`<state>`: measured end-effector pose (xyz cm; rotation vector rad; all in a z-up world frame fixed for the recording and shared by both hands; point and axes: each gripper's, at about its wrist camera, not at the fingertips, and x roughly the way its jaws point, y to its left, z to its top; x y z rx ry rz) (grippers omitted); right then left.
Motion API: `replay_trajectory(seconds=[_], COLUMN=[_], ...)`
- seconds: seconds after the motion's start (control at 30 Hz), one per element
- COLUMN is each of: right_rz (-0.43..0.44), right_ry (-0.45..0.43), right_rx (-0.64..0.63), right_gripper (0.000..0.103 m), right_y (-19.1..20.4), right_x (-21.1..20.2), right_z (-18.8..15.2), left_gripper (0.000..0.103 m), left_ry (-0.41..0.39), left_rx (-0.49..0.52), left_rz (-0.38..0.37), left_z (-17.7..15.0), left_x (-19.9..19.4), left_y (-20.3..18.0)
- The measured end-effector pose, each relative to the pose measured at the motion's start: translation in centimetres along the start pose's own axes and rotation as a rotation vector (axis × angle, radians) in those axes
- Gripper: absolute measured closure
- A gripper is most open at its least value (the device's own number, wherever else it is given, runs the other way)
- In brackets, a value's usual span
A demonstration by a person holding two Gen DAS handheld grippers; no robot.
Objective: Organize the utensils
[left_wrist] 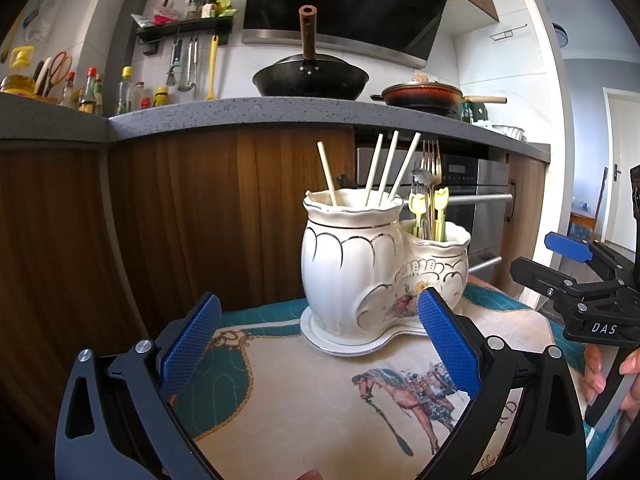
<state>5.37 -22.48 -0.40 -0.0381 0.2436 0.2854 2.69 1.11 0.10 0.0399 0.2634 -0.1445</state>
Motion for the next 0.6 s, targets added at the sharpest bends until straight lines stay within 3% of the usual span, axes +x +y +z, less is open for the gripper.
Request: replay_trajectory(seconds=[0.6], right_rz=[0.0], right_ry=[0.001], right_rx=[0.0], right_gripper=[0.005], right_y=[0.02], right_x=[-0.02], right_z=[0.02], left_gripper=[0.005], left_ry=[0.01], left_rx=[-0.001], left_rz=[0.002], left_z=[0.02], left_x=[0.16], left_y=[-0.04])
